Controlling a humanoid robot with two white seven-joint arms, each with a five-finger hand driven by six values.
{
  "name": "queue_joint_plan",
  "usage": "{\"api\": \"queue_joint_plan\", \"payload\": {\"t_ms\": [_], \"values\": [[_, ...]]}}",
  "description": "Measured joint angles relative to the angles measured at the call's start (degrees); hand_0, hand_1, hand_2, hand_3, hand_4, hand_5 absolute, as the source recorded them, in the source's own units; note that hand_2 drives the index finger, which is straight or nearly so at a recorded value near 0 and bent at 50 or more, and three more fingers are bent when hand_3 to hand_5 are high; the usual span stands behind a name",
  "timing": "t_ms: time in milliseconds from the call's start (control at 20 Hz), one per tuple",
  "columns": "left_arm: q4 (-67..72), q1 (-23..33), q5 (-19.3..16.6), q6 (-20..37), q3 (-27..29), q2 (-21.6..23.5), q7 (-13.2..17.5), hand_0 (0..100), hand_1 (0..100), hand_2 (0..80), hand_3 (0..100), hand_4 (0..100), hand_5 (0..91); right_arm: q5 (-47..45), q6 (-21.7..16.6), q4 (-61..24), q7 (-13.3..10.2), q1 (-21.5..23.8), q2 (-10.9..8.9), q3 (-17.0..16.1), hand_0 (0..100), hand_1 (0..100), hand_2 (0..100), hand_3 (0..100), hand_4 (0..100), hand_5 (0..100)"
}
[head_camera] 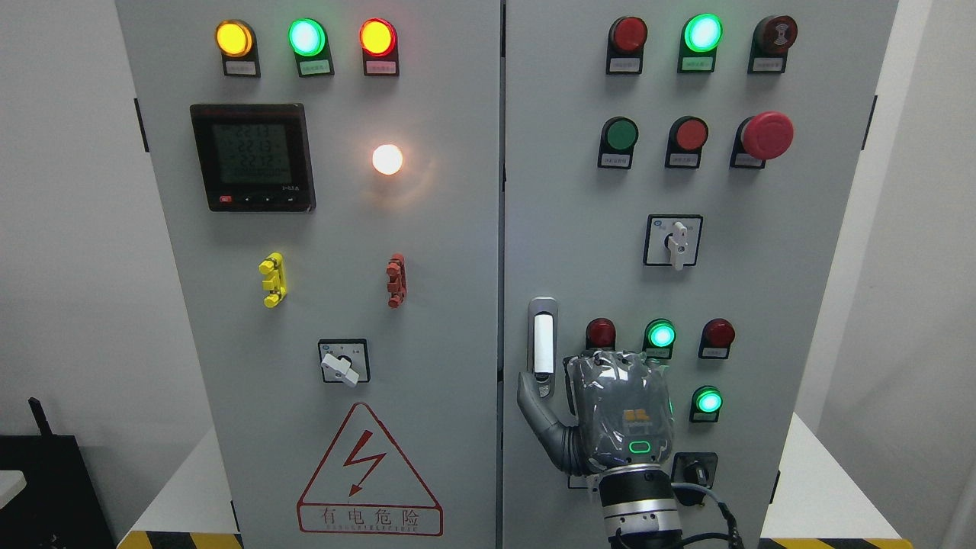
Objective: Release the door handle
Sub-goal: 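Hold the right hand against the lower end of the silver handle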
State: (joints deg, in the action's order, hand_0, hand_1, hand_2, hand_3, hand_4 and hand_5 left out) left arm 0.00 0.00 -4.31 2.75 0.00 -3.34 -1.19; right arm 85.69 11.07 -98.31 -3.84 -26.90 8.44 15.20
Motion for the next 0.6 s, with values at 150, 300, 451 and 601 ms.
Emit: {"api": "queue_joint_plan", "payload": {"t_ms": [150, 300, 451, 601], "values": [[0.0, 0.0, 0.0, 0.0, 0.0, 0.0, 0.0, 12, 39, 0.0, 0, 0, 0.0, 0.0, 0.0, 0.0, -0.1, 0.0, 0.0, 0.0, 42, 5, 100, 100, 100, 95], [0.0, 0.0, 0.0, 0.0, 0.0, 0.0, 0.0, 12, 39, 0.0, 0, 0, 0.0, 0.0, 0.0, 0.0, -0.1, 0.0, 0.0, 0.0, 43, 5, 100, 100, 100, 95], [0.0, 0.0, 0.0, 0.0, 0.0, 0.0, 0.0, 12, 39, 0.0, 0, 0, 0.0, 0.0, 0.0, 0.1, -0.1, -0.1, 0.0, 0.0, 43, 5, 100, 100, 100, 96], [0.0, 0.0, 0.0, 0.0, 0.0, 0.0, 0.0, 12, 39, 0.0, 0, 0, 0.0, 0.0, 0.0, 0.1, -0.2, 0.0, 0.0, 0.0, 44, 5, 100, 100, 100, 95]]}}
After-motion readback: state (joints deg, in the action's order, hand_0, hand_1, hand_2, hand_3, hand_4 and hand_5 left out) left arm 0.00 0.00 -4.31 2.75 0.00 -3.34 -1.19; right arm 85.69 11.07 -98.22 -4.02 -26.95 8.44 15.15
